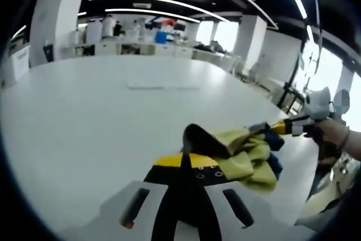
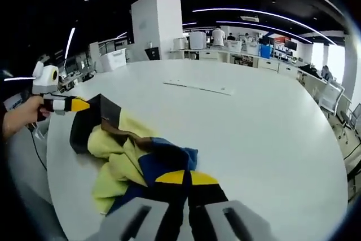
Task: Fold the garment on the visible template until the final outline fits inside the template.
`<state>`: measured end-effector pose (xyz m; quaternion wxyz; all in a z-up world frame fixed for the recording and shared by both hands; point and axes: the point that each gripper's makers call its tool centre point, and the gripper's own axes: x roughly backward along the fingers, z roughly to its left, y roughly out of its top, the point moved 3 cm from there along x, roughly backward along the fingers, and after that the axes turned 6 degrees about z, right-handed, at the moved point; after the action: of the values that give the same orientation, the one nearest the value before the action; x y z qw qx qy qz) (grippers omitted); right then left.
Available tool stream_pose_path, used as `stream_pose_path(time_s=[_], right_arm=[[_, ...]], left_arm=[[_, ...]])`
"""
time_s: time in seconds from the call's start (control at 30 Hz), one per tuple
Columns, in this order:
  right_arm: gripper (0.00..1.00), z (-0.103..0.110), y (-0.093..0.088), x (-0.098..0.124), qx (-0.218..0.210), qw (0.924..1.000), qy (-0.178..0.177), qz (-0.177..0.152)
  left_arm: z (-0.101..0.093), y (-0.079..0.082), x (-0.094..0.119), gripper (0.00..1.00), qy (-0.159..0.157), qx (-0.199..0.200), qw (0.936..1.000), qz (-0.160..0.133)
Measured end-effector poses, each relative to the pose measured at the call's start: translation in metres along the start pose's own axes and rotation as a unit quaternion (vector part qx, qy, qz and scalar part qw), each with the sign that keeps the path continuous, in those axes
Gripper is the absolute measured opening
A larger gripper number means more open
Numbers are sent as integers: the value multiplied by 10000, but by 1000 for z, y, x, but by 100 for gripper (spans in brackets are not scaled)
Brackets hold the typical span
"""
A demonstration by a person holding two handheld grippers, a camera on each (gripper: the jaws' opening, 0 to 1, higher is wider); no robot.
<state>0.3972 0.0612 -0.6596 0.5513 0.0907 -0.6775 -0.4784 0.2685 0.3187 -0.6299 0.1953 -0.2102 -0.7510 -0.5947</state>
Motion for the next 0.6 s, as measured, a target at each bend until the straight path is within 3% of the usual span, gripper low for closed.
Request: stream_pose_path(time_s=[0.23, 0.6], right_arm=[[0, -2, 14, 9, 123, 9997, -8, -196], [0, -4, 52, 32, 304, 9973, -108, -656]], left_arm=[[2, 13, 7, 0, 62, -60, 9999, -100], [-1, 49, 27, 0, 33, -137, 9987, -496]])
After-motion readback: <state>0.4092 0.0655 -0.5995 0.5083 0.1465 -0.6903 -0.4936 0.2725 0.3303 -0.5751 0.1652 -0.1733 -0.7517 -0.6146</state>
